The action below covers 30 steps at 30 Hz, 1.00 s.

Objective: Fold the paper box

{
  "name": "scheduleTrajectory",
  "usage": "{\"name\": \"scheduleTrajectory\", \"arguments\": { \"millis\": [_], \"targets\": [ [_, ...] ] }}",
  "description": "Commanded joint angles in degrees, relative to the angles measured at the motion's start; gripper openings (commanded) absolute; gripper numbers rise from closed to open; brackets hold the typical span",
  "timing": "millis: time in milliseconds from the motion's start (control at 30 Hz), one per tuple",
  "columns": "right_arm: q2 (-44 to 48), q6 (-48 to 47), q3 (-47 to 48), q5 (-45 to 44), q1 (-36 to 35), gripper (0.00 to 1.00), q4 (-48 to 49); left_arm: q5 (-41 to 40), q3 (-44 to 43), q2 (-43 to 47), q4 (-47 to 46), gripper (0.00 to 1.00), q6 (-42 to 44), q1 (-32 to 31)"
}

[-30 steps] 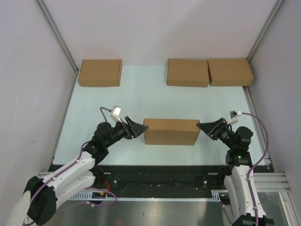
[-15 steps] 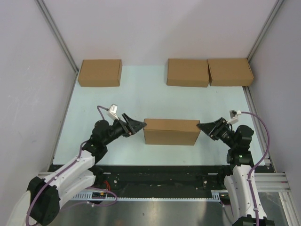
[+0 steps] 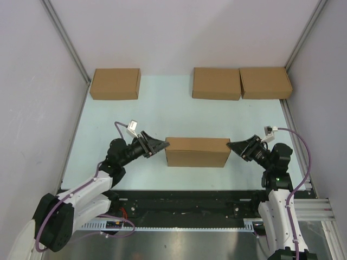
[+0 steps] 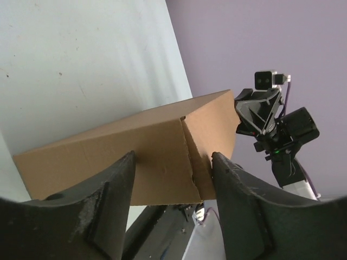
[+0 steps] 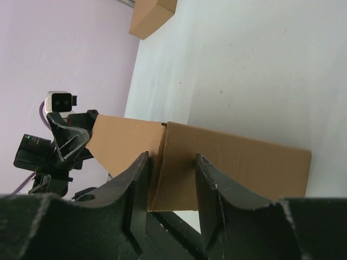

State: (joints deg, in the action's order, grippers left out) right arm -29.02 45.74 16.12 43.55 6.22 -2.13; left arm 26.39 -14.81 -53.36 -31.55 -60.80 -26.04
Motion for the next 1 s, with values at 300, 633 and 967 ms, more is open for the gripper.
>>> {"name": "scheduleTrajectory", "arguments": {
  "millis": [300,633,967],
  "targets": [
    [-2.36,-6.27,-3.2,-1.63,-0.33,0.0,-16.77,3.84,4.08,-5.78,-10.46,0.23,-1.87,1.17],
    [-2.89,-4.96,-3.2,-1.89,-0.33,0.15,-16.42,2.7,10.67,-12.54,-18.28,0.0,-2.39,1.17],
    [-3.68,-1.18,0.05,0.04,-0.33,0.55,-14.04,2.96,9.36,-12.82,-17.68,0.0,-1.87,1.17]
  ]
}}
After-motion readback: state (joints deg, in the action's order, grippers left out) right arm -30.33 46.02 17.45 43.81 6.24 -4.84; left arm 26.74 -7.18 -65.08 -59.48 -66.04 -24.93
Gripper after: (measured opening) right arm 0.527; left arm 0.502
